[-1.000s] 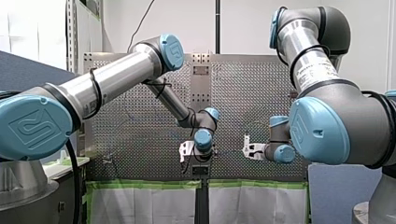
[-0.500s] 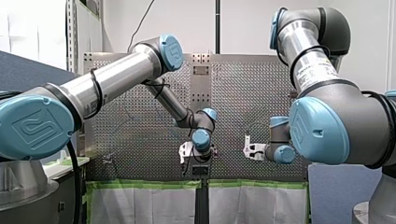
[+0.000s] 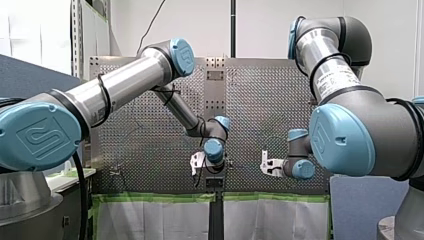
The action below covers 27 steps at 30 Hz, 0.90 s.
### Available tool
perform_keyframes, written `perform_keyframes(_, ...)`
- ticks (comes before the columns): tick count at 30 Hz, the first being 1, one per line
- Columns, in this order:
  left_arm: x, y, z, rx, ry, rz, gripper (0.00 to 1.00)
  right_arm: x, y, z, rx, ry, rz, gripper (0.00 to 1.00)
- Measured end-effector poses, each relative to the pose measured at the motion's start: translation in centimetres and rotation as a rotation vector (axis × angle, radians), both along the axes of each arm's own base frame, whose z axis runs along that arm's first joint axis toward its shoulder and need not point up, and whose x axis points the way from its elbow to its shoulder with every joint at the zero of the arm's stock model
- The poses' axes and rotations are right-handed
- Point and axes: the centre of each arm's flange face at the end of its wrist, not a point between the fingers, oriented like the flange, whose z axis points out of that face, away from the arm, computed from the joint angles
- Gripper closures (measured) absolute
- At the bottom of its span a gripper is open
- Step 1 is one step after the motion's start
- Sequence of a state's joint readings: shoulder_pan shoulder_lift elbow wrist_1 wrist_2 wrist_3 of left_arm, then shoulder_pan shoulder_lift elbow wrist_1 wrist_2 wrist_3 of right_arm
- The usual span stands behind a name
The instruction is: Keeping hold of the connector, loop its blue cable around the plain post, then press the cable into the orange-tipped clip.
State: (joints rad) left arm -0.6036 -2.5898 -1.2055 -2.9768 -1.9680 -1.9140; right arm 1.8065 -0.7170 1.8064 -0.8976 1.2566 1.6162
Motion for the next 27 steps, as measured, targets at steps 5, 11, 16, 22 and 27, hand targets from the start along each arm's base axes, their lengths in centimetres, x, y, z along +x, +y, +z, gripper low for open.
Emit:
perform_keyframes(5,0.5,0.3,0.0,-0.009,0.0,-0.001,1.0,0.0,-0.6,0.3,-0.005,-0.009,-0.002,0.89)
perform_keyframes(11,1.3,0.8,0.2,-0.021,-0.006,0.001,1.0,0.1,-1.3,0.7,-0.014,-0.014,-0.002,0.89)
perform_keyframes(16,1.6,1.0,0.3,-0.026,-0.007,0.001,1.0,0.3,-2.0,1.1,-0.018,-0.015,-0.001,0.89)
perform_keyframes(22,2.9,1.6,0.8,-0.04,-0.015,0.006,1.0,0.4,-2.8,1.5,-0.025,-0.017,-0.002,0.89)
perform_keyframes(27,3.9,1.6,1.5,-0.054,-0.026,0.007,1.0,0.3,-3.7,2.0,-0.032,-0.016,-0.005,0.89)
